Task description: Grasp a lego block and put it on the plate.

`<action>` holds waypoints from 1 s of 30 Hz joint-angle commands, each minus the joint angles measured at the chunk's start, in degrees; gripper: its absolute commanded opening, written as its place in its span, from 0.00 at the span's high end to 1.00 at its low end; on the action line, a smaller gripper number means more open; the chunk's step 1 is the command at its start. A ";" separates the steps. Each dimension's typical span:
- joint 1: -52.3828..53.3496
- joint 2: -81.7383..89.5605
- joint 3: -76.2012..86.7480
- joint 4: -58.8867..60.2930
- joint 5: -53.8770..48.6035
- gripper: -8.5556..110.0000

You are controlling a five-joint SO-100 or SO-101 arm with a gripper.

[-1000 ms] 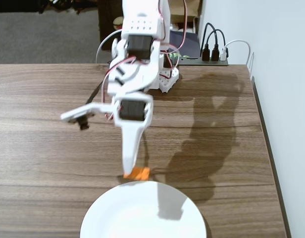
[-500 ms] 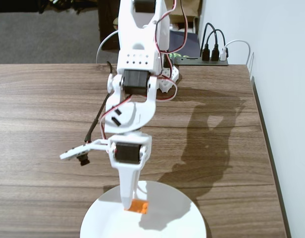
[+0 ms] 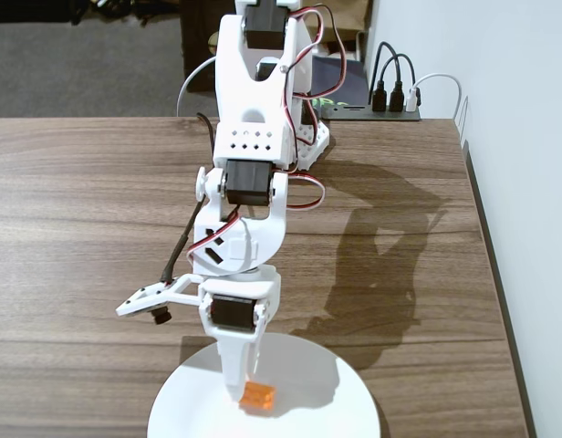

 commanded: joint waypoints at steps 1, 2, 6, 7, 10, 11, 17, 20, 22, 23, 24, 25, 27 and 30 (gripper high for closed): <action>-0.35 0.26 -2.99 -0.18 -0.09 0.92; -0.44 0.26 -2.99 -0.09 -0.09 0.92; -0.62 0.26 -2.99 0.09 -0.18 0.92; -0.79 0.26 -2.81 0.26 -0.18 0.91; -1.05 0.26 -2.29 0.26 -0.44 0.90; -1.14 0.35 -2.02 0.26 -0.53 0.89; -1.23 0.62 -0.70 0.26 -1.23 0.86; -1.14 0.70 -0.35 0.09 -1.49 0.83; -1.14 0.79 -0.18 0.09 -2.02 0.83; -1.14 0.79 -0.18 0.18 -2.11 0.83; -1.14 0.88 -0.09 0.26 -2.29 0.83; -1.14 1.14 0.09 0.26 -2.46 0.83; -1.23 1.85 0.62 0.70 -2.55 0.83; -1.76 4.39 2.37 1.41 -2.64 0.83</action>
